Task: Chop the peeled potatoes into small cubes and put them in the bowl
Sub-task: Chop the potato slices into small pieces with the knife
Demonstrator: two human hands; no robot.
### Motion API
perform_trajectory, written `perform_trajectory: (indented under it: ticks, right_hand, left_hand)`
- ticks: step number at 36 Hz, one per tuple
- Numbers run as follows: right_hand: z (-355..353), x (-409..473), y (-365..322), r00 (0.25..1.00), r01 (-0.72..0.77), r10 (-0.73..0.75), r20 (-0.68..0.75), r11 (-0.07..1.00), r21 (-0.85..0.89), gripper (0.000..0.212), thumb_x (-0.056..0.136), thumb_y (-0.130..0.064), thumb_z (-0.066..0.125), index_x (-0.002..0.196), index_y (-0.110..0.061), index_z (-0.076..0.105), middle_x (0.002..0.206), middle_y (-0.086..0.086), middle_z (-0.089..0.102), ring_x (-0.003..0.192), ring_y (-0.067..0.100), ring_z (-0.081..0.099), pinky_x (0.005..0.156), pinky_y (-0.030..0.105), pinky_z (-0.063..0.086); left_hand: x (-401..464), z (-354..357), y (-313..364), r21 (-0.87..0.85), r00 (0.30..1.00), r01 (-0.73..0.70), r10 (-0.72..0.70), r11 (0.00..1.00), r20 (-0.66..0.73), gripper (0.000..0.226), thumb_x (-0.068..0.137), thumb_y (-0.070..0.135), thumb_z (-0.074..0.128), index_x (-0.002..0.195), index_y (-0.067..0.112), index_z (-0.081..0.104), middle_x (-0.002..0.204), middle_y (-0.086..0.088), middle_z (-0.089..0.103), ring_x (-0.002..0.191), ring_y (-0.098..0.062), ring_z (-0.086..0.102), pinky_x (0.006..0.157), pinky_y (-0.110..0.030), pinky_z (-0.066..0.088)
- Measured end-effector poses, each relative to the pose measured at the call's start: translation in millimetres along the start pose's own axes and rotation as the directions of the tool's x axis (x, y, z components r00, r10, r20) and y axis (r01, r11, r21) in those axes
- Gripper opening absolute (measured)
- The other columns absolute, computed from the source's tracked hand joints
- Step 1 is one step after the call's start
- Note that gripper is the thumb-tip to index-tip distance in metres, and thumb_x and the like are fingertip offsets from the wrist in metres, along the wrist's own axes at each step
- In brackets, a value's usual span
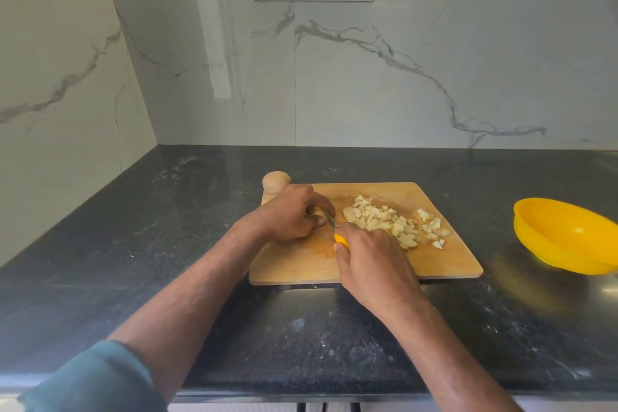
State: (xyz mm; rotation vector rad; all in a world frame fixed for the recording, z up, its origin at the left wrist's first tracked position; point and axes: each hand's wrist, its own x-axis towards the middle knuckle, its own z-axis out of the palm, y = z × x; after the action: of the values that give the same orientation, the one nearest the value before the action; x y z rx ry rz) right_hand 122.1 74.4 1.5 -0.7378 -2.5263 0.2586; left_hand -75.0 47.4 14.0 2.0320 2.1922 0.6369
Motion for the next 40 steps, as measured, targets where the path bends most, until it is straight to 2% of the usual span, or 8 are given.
perform_trajectory:
  ticks: [3, 10, 15, 23, 27, 29, 31, 40]
  right_hand:
    - [-0.9, 2.0, -1.2, 1.0, 0.0, 0.0, -0.01, 1.0, -0.003, 0.031, 0.104, -0.03, 0.048, 0.133, -0.02, 0.057, 0.098, 0.0, 0.069, 0.078, 0.013, 0.055, 0.066, 0.021, 0.038]
    - [-2.8, 4.1, 1.8, 1.0, 0.002, -0.002, 0.005, 1.0, -0.023, 0.031, 0.103, -0.028, 0.049, 0.131, -0.02, 0.06, 0.101, 0.004, 0.07, 0.091, 0.022, 0.066, 0.075, 0.033, 0.053]
    - [-5.3, -4.9, 5.3, 0.999, 0.033, -0.033, 0.01, 0.999, -0.009, 0.031, 0.102, -0.027, 0.052, 0.13, -0.021, 0.062, 0.098, -0.004, 0.073, 0.083, 0.012, 0.067, 0.07, 0.02, 0.049]
    - [-16.8, -20.6, 17.5, 0.998, 0.057, -0.057, 0.019, 0.998, 0.016, 0.034, 0.1, -0.03, 0.054, 0.133, -0.026, 0.062, 0.111, -0.009, 0.074, 0.092, 0.011, 0.069, 0.085, 0.03, 0.056]
    - [-26.3, -26.2, 26.5, 1.0, 0.026, -0.026, -0.001, 0.995, 0.099, 0.029, 0.097, -0.025, 0.06, 0.125, -0.022, 0.069, 0.063, -0.028, 0.057, 0.064, -0.007, 0.058, 0.059, 0.008, 0.042]
    - [-28.2, -28.6, 29.5, 0.999, -0.013, 0.021, -0.047, 0.986, 0.167, 0.027, 0.096, -0.021, 0.063, 0.122, -0.017, 0.072, 0.046, -0.025, 0.044, 0.056, -0.006, 0.052, 0.05, 0.009, 0.034]
    - [-26.3, -30.0, 30.7, 0.996, -0.027, 0.045, -0.081, 0.977, 0.211, 0.027, 0.097, -0.02, 0.063, 0.122, -0.016, 0.072, 0.055, -0.037, 0.048, 0.051, 0.0, 0.049, 0.049, 0.01, 0.033]
    - [-10.0, -6.4, 8.7, 0.998, -0.028, 0.034, -0.052, 0.992, 0.12, 0.029, 0.101, -0.025, 0.054, 0.127, -0.019, 0.066, 0.07, -0.01, 0.063, 0.047, 0.001, 0.043, 0.044, 0.015, 0.029]
  left_hand:
    - [1.0, -0.1, -1.0, -0.008, 1.0, -0.003, 0.004, 1.0, 0.007, 0.026, 0.094, 0.015, 0.069, 0.116, 0.026, 0.077, 0.089, 0.008, 0.055, 0.08, -0.006, 0.05, 0.08, -0.029, 0.046]
    - [0.4, 1.3, 5.2, -0.04, 0.999, 0.011, -0.012, 0.999, -0.031, 0.023, 0.092, 0.009, 0.069, 0.11, 0.02, 0.078, 0.081, 0.024, 0.052, 0.076, -0.006, 0.052, 0.072, -0.02, 0.042]
    - [0.5, 3.8, 2.7, -0.05, 0.998, 0.038, -0.04, 0.998, -0.04, 0.023, 0.093, 0.011, 0.069, 0.111, 0.022, 0.077, 0.093, -0.005, 0.066, 0.086, -0.018, 0.056, 0.082, -0.03, 0.048]
    - [2.3, 9.2, -4.3, -0.041, 0.998, 0.025, -0.027, 0.999, -0.051, 0.025, 0.095, 0.015, 0.067, 0.115, 0.028, 0.074, 0.095, -0.004, 0.058, 0.088, -0.014, 0.05, 0.086, -0.035, 0.047]
    - [1.7, 10.6, -7.1, -0.06, 0.998, 0.011, -0.015, 0.998, -0.054, 0.024, 0.094, 0.015, 0.067, 0.113, 0.027, 0.074, 0.094, -0.002, 0.059, 0.087, -0.015, 0.054, 0.085, -0.038, 0.05]
    - [1.1, 11.7, -10.1, -0.111, 0.997, 0.015, -0.024, 0.994, -0.074, 0.027, 0.093, 0.015, 0.069, 0.116, 0.027, 0.07, 0.093, 0.0, 0.063, 0.084, -0.014, 0.058, 0.081, -0.039, 0.053]
    - [0.1, 12.9, -12.7, -0.172, 0.993, 0.041, -0.059, 0.984, -0.098, 0.035, 0.092, 0.016, 0.072, 0.124, 0.027, 0.064, 0.088, 0.001, 0.064, 0.081, -0.013, 0.06, 0.077, -0.034, 0.055]
    - [-3.9, 14.6, -22.7, -0.308, 0.969, 0.073, -0.141, 0.949, -0.203, 0.051, 0.082, 0.016, 0.083, 0.127, 0.021, 0.06, 0.082, 0.001, 0.067, 0.074, -0.008, 0.062, 0.066, -0.011, 0.044]
